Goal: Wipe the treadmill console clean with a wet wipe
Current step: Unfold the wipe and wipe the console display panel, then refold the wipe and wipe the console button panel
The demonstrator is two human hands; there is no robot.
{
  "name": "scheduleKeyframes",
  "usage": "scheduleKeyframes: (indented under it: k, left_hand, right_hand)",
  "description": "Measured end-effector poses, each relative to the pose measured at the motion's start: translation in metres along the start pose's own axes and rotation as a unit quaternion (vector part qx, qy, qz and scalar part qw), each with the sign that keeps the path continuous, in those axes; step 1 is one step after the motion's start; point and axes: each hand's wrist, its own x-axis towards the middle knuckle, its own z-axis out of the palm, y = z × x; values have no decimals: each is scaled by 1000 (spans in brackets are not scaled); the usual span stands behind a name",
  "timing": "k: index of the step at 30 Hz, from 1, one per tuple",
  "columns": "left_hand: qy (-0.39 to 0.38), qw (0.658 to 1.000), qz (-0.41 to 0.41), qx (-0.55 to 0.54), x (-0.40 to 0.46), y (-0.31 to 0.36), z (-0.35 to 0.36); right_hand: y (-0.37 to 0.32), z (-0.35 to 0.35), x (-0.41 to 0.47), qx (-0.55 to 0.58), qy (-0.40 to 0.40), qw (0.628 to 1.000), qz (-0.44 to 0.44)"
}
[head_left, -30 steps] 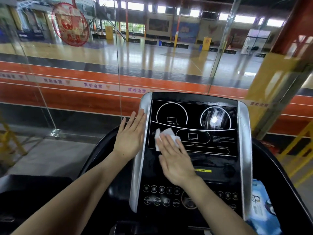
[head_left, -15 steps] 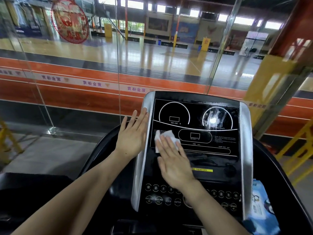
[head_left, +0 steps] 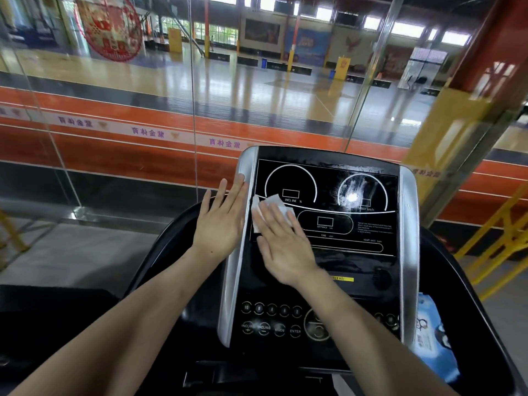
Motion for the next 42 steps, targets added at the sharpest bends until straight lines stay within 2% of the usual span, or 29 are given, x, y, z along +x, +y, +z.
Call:
scheduleKeyframes:
  k: [5,9,11,18,22,29,34,38,40,42]
  left_hand:
    - [-3,1000,-8,19,1,1,-3]
    - [-5,1000,-18,13,0,5,-6]
    - [-9,1000,-25,3,0,10,-6]
    - [-22,996,-64,-58,2,37,-14]
    - [-17,995,-61,-82,-13,54,-13]
    - [7,985,-83,-151,-36,63,-16]
    - [2,983,-88,-162,-50,77,-19]
    - [-3,981,-97,-168,-60,93,-22]
    - [5,979,-105,-175,-65,101,-26]
    - [24,974,-120,-193,-70,111,-31]
  right_hand:
    - [71,-38,19,-2,28,994,108]
    - [82,-34,-18,39,66,983,165]
    - [71,-20,-42,67,75,982,157]
    - [48,-8,-72,97,73,992,23]
    - [50,-22,-75,70,141,987,-35]
    - [70,-13,-85,122,137,982,-36]
    - [76,-6,-89,155,176,972,-30]
    - [76,-12,-89,162,167,972,-33]
    - [75,-22,-94,223,160,962,13]
    - [73,-41,-106,332,145,926,107]
